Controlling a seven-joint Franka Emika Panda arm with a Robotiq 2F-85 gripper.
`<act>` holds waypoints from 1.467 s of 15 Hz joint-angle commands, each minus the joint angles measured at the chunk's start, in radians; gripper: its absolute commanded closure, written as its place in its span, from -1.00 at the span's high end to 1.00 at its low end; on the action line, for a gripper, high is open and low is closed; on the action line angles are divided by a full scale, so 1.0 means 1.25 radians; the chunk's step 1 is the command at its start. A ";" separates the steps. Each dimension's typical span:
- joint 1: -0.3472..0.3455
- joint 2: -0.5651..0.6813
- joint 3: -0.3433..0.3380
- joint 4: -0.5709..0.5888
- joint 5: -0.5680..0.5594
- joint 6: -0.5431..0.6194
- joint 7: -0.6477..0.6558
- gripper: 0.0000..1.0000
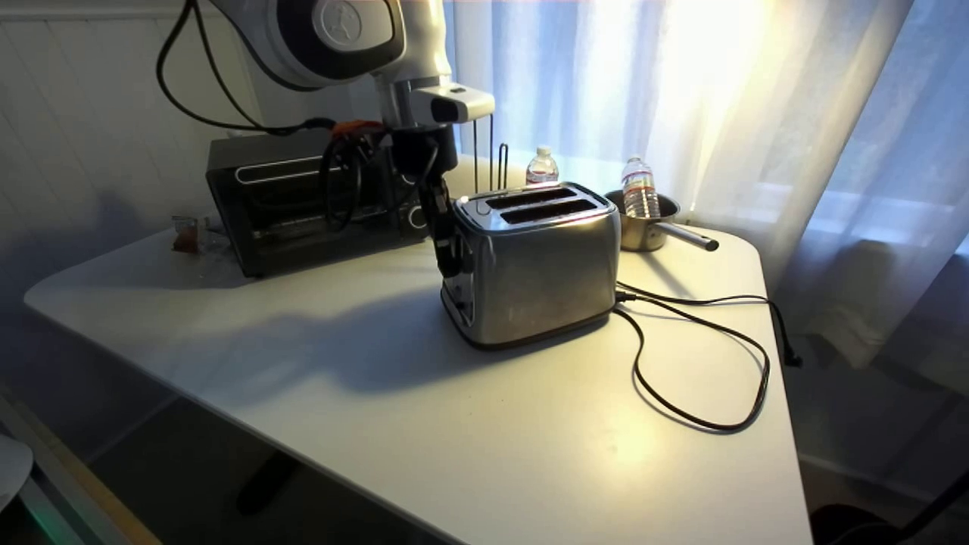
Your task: Push the black knob on the toaster fully downwards
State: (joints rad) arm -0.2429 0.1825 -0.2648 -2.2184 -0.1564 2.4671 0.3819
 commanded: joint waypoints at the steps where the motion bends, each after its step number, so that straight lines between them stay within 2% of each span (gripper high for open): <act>1: 0.008 0.021 -0.010 -0.007 0.005 0.060 -0.002 -1.00; 11: 0.011 0.083 -0.025 -0.025 0.006 0.132 0.022 -1.00; 22: 0.012 0.167 -0.013 0.013 0.039 0.101 -0.001 -1.00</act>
State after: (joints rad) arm -0.2374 0.2596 -0.2739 -2.2364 -0.1402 2.5760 0.3885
